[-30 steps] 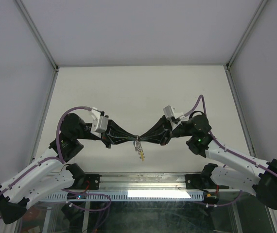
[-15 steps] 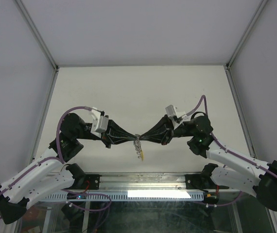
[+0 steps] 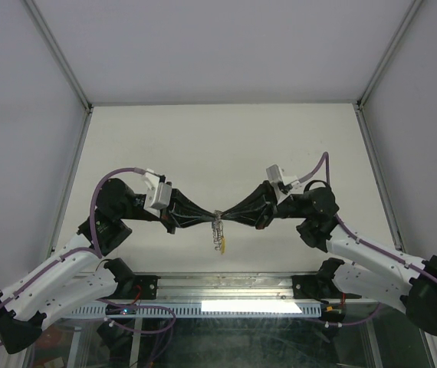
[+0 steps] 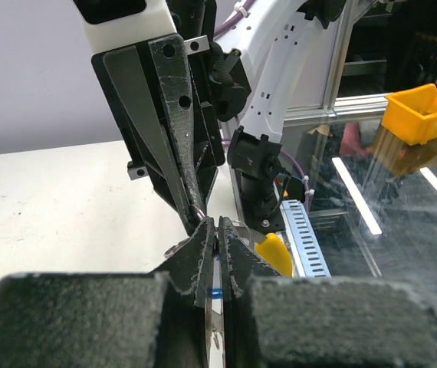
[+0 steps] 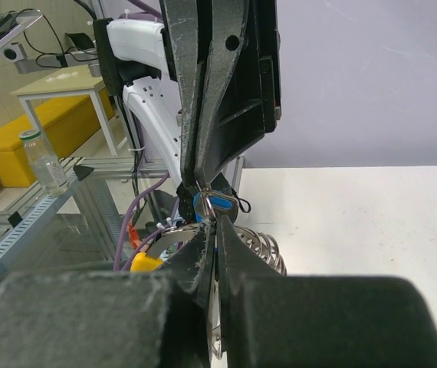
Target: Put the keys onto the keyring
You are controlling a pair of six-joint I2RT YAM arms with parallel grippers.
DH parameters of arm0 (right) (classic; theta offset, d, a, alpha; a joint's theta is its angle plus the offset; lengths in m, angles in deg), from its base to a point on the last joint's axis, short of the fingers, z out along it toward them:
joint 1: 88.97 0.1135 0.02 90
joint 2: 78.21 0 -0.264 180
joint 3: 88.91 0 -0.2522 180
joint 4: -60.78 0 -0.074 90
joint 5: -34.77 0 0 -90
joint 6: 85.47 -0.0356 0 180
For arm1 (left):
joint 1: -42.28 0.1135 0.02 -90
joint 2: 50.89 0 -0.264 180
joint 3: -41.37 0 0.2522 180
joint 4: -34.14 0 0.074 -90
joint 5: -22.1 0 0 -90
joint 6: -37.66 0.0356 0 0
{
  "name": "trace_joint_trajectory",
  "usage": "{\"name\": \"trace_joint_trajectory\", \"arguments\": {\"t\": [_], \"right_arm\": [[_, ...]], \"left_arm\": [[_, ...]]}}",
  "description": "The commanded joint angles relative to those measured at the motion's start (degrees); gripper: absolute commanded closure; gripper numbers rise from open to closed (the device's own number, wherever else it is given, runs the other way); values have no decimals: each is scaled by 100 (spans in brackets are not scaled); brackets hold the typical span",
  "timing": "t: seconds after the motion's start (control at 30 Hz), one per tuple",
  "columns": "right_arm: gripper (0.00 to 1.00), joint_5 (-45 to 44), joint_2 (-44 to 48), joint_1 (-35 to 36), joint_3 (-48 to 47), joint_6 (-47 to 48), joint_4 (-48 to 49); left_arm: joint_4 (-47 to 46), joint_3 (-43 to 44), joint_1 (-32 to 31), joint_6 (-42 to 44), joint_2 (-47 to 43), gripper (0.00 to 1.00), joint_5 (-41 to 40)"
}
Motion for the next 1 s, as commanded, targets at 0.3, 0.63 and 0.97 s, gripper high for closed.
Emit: {"name": "trace_joint_trajectory", "arguments": {"t": [0.3, 0.63, 0.97], "right_arm": [[100, -1003, 272, -62, 145, -343, 779], [100, -1018, 384, -63, 13, 71, 295], [100, -1054, 679, -59, -266, 1153, -879]], "left_arm": [[-113, 171, 50, 73, -54, 97, 75], [-55, 177, 52, 90, -125, 83, -127], [-206, 175, 54, -26, -253, 64, -1275]]}}
